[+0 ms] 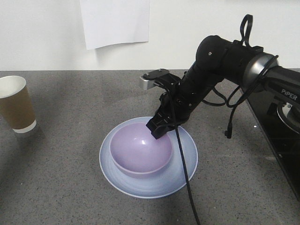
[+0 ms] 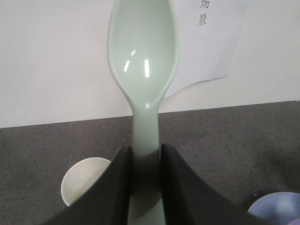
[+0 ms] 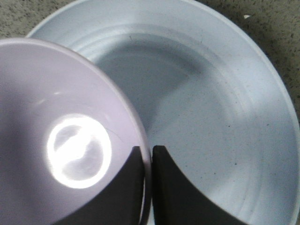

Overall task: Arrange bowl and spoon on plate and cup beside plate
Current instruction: 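Lower the lavender bowl onto the plate center with the right gripper, then open the right gripper and lift it away from the bowl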

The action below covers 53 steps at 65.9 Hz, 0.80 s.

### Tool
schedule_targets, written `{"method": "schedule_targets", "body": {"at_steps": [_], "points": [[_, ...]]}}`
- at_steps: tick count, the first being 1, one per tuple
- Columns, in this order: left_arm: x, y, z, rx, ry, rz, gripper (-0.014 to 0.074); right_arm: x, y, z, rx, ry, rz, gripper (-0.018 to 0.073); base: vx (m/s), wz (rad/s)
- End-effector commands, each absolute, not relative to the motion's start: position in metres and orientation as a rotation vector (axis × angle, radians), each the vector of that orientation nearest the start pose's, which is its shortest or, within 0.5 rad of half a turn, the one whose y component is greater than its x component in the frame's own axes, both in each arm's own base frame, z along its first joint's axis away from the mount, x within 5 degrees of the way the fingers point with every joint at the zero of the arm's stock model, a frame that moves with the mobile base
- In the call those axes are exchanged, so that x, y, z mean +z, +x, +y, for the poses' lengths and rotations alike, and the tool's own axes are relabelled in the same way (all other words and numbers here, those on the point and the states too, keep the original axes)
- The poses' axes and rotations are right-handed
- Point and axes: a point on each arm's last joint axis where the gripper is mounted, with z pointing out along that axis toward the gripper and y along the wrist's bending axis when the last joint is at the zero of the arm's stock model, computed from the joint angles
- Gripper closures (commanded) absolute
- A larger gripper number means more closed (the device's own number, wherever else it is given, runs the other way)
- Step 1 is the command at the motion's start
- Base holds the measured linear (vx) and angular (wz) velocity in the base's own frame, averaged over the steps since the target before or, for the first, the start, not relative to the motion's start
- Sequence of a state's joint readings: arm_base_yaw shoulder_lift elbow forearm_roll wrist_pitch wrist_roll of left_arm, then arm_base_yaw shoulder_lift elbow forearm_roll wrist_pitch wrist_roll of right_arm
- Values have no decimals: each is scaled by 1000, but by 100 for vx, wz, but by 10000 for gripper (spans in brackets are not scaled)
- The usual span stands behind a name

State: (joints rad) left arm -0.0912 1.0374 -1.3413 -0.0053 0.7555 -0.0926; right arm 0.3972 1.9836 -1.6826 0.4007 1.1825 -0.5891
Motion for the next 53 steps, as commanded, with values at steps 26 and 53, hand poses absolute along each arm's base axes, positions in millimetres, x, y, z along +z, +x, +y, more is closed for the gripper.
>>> {"method": "schedule_targets", "body": {"at_steps": [26,53], "points": [[484,194,-19,-145,-5,1838,602,287,373,192,521,-1087,2486,172,0,0],[483,194,-20,-175,-11,1840,602,439,336,165,460,-934,2129,265,0,0]]}}
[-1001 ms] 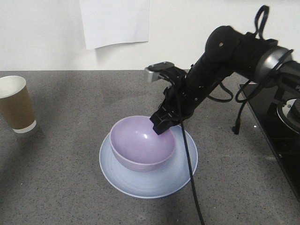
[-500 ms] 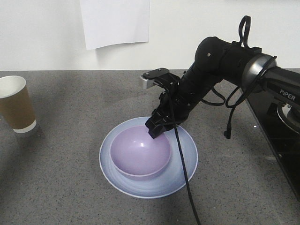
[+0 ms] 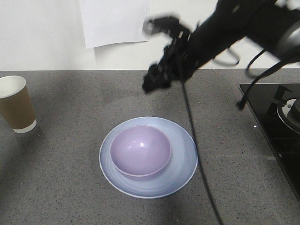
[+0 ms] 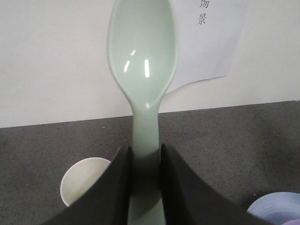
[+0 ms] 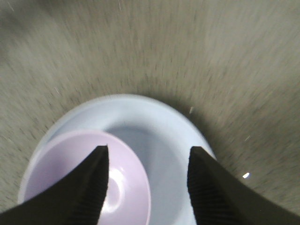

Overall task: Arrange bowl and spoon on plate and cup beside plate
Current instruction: 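Open the right gripper and lift it away from the bowl, then move the left gripper over the bowl and lower the spoon into it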

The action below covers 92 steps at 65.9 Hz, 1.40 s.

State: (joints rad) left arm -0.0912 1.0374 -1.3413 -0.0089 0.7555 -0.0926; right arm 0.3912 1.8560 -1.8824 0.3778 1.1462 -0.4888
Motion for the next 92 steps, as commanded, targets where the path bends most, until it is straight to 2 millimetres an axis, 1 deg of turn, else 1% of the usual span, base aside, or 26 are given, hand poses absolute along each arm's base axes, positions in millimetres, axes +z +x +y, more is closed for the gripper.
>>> {"method": "schedule_targets", "body": {"at_steps": [1,2,4,8,11,12,18,19,23,27,28,33,36,37,40,44,45,46,49,54,56,59,66,72,80,92], "points": [[483,194,-21,-182,-13,1840,602,448,332,162,456,-924,2104,282,0,0],[484,194,-25,-247,-2,1840,602,504,293,133,397,-840,1927,459,0,0],[484,194,-27,-272,10,1840,602,516,281,126,380,-823,1888,508,0,0],[483,195,-31,-305,46,1838,602,538,255,108,341,-788,1818,576,0,0],[483,196,-35,-356,66,1838,602,551,239,98,319,-762,1781,573,0,0],[482,197,-37,-372,76,1840,602,558,227,93,309,-752,1755,571,0,0],[478,205,-49,-501,145,1856,602,581,182,75,250,-725,1654,566,0,0],[477,206,-51,-524,161,1863,602,586,170,71,241,-721,1628,566,0,0],[471,213,-62,-620,243,1889,602,595,139,63,208,-709,1571,564,0,0],[463,221,-74,-723,305,1918,603,598,105,54,183,-695,1527,565,0,0],[461,222,-77,-747,323,1930,603,597,95,51,176,-692,1516,565,0,0],[447,232,-93,-841,395,2000,603,588,65,43,157,-682,1498,565,0,0],[439,236,-103,-872,443,2043,603,575,49,37,141,-667,1506,565,0,0],[435,237,-108,-888,464,2063,603,571,39,34,133,-658,1493,565,0,0],[427,240,-117,-909,505,2110,603,560,25,28,104,-629,1479,565,0,0],[415,244,-131,-924,563,2170,603,539,6,20,74,-575,1450,565,0,0],[412,244,-133,-921,578,2187,603,531,5,19,70,-566,1455,565,0,0],[408,244,-138,-926,595,2209,603,526,-4,16,62,-551,1431,565,0,0],[399,245,-146,-911,628,2266,603,508,-17,10,40,-508,1383,565,0,0],[382,246,-162,-867,680,2362,603,480,-35,2,19,-435,1283,565,0,0],[376,246,-167,-836,696,2403,603,467,-37,1,20,-414,1260,565,0,0],[367,247,-171,-781,710,2455,603,449,-50,-3,42,-361,1186,565,0,0],[346,250,-182,-665,753,2570,603,415,-61,-7,136,-265,1121,565,0,0],[331,250,-189,-625,779,2665,603,395,-56,-6,198,-233,1167,565,0,0],[323,250,-197,-618,817,2699,603,389,-44,-2,209,-254,1284,565,0,0],[324,256,-202,-635,766,2626,603,390,-34,0,202,-262,1320,565,0,0]]}}
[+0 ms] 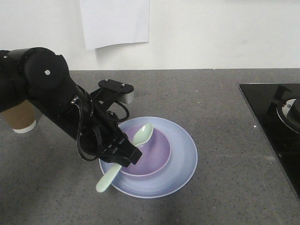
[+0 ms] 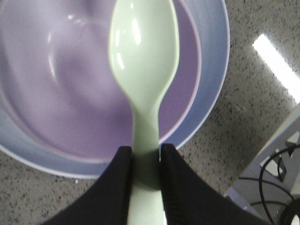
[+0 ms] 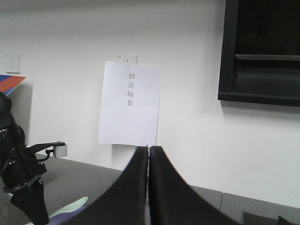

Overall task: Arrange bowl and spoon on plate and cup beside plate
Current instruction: 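Move the left gripper over the bowl and lower the spoon into it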

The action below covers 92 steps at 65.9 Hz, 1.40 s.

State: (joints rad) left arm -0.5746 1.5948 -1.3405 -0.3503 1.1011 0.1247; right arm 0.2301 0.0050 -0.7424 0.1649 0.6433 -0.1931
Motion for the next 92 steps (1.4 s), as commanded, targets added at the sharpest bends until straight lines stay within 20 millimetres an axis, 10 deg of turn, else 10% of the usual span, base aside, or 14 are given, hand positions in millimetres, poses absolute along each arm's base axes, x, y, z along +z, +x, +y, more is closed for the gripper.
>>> {"method": "schedule_targets", "body": {"at_steps": [1,55,92], "points": [[324,257,-203,-636,760,2617,603,390,-34,0,202,-262,1322,565,0,0],[325,265,-200,-563,708,2574,561,387,-33,0,187,-272,1351,565,0,0],[338,270,-202,-571,681,2502,105,386,-33,0,188,-276,1364,565,0,0]]}}
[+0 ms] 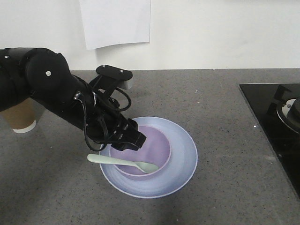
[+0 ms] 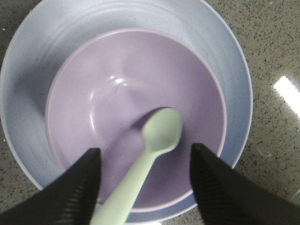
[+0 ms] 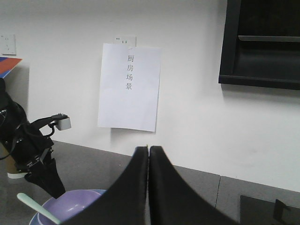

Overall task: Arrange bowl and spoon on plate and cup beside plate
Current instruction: 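Move the left gripper over the bowl and lower the spoon into it, then release the spoon and raise the left gripper away from the bowl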

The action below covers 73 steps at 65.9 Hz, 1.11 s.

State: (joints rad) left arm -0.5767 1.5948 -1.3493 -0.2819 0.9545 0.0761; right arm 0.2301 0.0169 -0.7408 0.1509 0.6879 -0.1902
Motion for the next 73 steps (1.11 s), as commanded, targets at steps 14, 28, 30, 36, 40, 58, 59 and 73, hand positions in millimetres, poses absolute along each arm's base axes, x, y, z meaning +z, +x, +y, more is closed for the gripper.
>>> {"method": "schedule_targets", "body": {"at_steps": [14,28,30,36,40,58,59,73], "points": [[379,271,-204,-594,699,2417,92,386,-33,1,189,-275,1364,565,0,0],[435,265,-189,-464,718,2309,94,386,-33,1,189,-275,1364,565,0,0],[444,263,-184,-423,705,2290,94,386,-33,1,189,-275,1364,565,0,0],[463,261,-164,-219,651,2246,94,386,-33,1,189,-275,1364,565,0,0],[473,259,-150,-68,598,2217,94,386,-33,1,189,-275,1364,565,0,0],[511,261,-88,622,235,1972,94,386,-33,2,221,-273,1365,565,0,0],[513,262,-86,647,213,1945,94,386,-33,2,224,-273,1365,565,0,0],[519,277,-46,664,31,1887,94,385,-34,3,245,-276,1380,565,0,0]]}}
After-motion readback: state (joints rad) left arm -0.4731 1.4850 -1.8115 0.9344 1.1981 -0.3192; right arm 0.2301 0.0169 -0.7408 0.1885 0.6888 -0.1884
